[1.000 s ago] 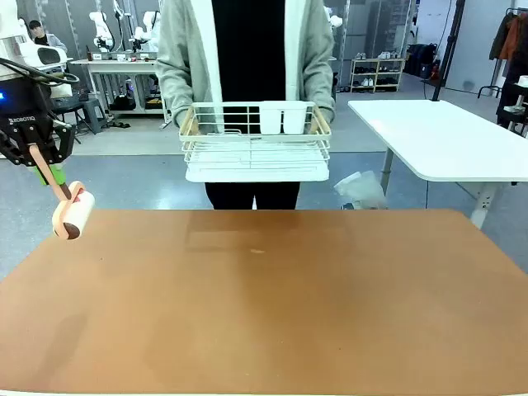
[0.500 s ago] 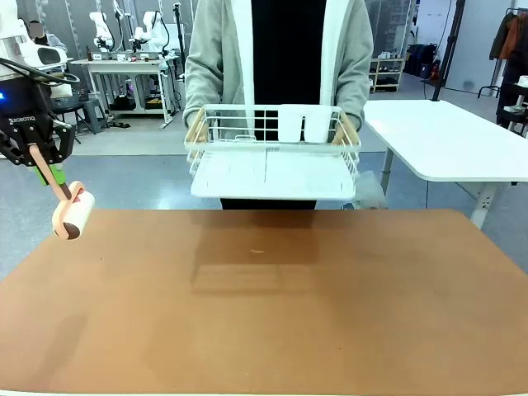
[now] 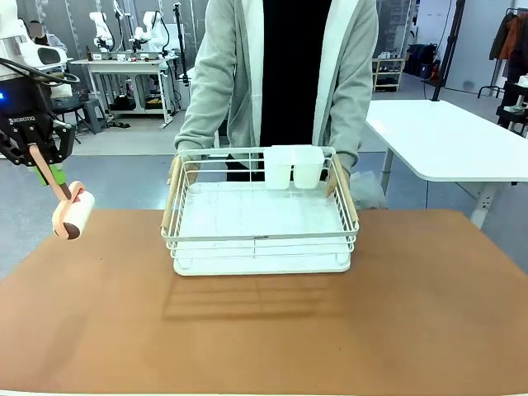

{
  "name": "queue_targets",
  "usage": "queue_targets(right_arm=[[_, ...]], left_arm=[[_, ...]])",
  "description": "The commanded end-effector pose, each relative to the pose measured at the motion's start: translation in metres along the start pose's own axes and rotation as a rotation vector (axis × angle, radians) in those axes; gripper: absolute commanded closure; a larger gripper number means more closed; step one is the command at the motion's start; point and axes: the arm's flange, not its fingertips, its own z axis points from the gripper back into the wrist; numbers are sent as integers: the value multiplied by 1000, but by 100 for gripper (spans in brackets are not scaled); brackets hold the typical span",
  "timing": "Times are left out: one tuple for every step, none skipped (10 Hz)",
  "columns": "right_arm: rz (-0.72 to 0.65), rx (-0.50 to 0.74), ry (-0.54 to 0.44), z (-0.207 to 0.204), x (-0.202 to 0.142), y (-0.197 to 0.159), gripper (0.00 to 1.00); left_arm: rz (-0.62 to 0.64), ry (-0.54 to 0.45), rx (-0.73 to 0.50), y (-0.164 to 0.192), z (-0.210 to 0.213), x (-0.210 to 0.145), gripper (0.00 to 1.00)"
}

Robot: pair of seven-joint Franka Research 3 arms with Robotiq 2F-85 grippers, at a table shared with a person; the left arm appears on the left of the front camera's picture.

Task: Clean the table.
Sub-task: Place the Lint Roller down when the Dish drying rack is positioned in the middle of the table.

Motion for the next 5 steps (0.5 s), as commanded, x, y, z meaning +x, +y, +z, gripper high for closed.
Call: queue_targets(right_arm=[[-9,17,-5,-1,-2,4,0],[-9,17,-5,-1,-2,4,0],[-9,17,-5,-1,-2,4,0],[-9,17,-5,-1,-2,4,0],[-9,17,-5,-1,-2,4,0]], left_arm=[[-2,-5,-7,1,5,1,79],[-2,-5,-7,1,5,1,79],[-2,-5,-7,1,5,1,79],[-2,-5,-7,1,5,1,79],[-2,-5,-7,1,5,1,79]])
